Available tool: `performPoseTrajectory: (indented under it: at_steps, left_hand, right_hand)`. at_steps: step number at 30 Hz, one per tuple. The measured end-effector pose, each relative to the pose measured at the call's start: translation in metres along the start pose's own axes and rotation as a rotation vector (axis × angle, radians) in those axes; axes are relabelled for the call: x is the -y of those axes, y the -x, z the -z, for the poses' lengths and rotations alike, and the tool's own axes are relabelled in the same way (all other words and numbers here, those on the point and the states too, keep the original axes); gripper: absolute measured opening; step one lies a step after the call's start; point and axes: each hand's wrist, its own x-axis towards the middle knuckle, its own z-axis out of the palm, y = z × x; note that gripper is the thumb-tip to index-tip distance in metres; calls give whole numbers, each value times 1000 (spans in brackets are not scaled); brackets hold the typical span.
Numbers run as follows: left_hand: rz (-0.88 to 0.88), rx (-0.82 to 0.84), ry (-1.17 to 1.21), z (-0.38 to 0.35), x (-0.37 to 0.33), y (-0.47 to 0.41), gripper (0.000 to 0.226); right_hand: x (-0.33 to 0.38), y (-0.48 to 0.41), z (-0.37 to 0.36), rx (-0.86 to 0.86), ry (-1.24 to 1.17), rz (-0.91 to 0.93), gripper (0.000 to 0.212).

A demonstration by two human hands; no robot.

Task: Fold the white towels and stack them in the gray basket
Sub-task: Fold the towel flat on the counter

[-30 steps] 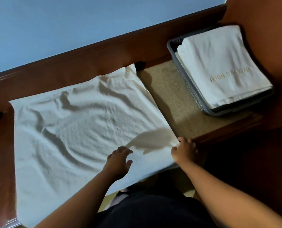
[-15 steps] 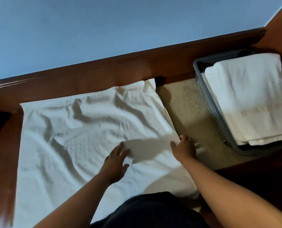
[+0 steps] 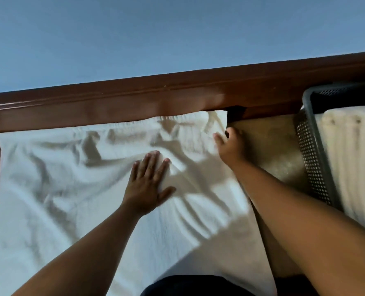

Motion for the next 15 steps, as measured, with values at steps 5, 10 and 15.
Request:
performPoseTrajectory:
  at_steps: [5, 10, 15]
  left_hand:
    - [-5, -30, 19, 2, 5, -14, 81]
    - [-8, -34, 21, 3, 5, -12, 80]
    - [-9, -43, 33, 1, 8, -11, 79]
  right_hand:
    - [14, -51, 6, -44, -228, -159, 32]
    - [3, -62, 15, -57, -291, -88, 33]
    - [-17, -36, 26, 188, -265, 160, 77]
